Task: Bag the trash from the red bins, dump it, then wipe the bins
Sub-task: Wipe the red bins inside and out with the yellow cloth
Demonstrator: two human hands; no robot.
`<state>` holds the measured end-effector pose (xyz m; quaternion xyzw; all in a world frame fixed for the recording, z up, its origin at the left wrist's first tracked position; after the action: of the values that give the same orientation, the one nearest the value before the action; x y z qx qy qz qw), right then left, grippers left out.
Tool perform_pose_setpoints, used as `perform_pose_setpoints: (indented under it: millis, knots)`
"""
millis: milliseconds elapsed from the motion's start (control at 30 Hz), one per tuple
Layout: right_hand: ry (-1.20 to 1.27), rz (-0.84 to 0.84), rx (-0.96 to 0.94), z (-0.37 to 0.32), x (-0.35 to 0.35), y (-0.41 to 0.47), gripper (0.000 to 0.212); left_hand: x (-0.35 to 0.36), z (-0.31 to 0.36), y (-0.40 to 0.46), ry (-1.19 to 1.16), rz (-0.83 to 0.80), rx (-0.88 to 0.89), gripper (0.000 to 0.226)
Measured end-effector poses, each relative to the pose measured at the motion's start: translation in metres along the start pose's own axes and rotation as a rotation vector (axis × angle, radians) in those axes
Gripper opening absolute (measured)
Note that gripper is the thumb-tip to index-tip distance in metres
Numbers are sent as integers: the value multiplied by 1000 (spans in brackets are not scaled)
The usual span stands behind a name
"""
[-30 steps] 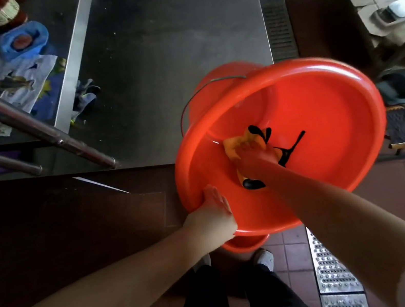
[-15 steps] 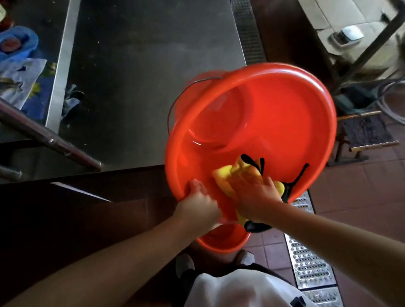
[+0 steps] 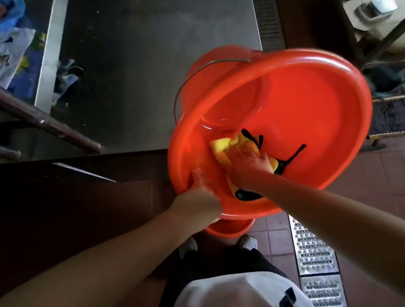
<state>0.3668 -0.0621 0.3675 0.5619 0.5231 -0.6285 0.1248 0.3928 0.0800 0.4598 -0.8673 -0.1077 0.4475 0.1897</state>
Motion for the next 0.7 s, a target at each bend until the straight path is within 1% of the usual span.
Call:
perform_pose_setpoints:
  millis: [67,100,167,233,333,367,467,533,633,700]
  knots:
    - [40,-9,25,4,0,22,56,2,8,1,101,-54,88,34]
    - [62,-18,34,6,0,33,56,1,11,1,128,-86,105,33]
    - [65,-11,22,7,-2,52,54,-3,10,1,157,-133,86,34]
    - [35,9,0,5,-7,66,49,-8,6,0,122,-126,47,36]
    - [12,33,47,3,-16,73,41,-9,2,-2,-17,-75,-32,55]
    - [18,29,61,2,-18,72,39,-9,2,-2,-52,-53,-61,55]
    - [-40,10,68,-3,-23,60,32,-6,5,0,-121,-38,-124,39]
    - [-108,11,39,-5,-28,45,34,-5,5,1,-136,-56,-124,45]
    - [-112,-30,16,-8,-29,10,46,-11,0,1,-180,14,-97,45]
    - [-83,-13,-10,-10,-28,-19,55,-15,0,0,-235,69,-65,46]
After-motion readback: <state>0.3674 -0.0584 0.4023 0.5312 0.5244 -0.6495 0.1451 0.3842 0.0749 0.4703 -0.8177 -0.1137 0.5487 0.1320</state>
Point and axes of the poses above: each hand's wrist, its own y-axis towards the middle knuckle, its own x-axis out of the palm, z = x × y, the point moved 6 cm from there along y, towards the middle knuckle, and after that the axes turned 3 degrees about y, right-handed, at the moved point
